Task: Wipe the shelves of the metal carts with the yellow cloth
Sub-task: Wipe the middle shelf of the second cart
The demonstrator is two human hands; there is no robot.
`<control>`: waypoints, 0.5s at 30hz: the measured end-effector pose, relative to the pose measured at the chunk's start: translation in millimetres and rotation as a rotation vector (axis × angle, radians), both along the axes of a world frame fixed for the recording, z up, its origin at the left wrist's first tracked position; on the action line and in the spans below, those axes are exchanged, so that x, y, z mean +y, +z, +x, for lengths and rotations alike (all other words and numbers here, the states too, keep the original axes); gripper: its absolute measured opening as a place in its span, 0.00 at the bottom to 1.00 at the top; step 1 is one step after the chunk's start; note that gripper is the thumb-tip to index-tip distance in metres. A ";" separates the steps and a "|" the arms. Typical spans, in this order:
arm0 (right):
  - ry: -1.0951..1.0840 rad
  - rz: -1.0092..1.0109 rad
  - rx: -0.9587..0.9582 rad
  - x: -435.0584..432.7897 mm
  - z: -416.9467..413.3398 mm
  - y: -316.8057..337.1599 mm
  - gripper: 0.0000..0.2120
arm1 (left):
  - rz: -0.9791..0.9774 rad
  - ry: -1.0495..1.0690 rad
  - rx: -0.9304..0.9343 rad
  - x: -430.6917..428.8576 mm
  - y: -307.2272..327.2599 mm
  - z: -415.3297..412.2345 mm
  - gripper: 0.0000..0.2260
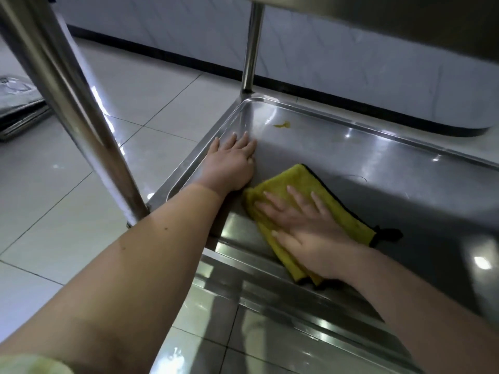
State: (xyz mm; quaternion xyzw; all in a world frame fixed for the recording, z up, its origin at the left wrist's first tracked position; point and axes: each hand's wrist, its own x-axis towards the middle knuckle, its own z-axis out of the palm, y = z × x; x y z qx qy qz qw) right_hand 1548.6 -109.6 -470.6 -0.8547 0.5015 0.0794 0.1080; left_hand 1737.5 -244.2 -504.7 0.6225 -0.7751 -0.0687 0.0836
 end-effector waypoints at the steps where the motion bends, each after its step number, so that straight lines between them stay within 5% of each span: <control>1: 0.072 0.003 0.006 15.4 -2.0 2.9 0.26 | 0.007 -0.002 0.007 0.4 1.0 0.2 0.23; 6: 0.137 0.064 -0.017 26.8 -8.1 7.6 0.24 | 0.076 -0.081 0.093 14.2 12.2 9.4 0.22; 11: 0.146 0.064 -0.030 24.4 -7.7 6.5 0.24 | 0.127 -0.084 -0.121 74.9 14.7 41.3 0.24; 15: 0.169 0.064 -0.032 25.4 -7.7 5.9 0.24 | 0.044 -0.030 -0.053 125.5 11.6 65.4 0.25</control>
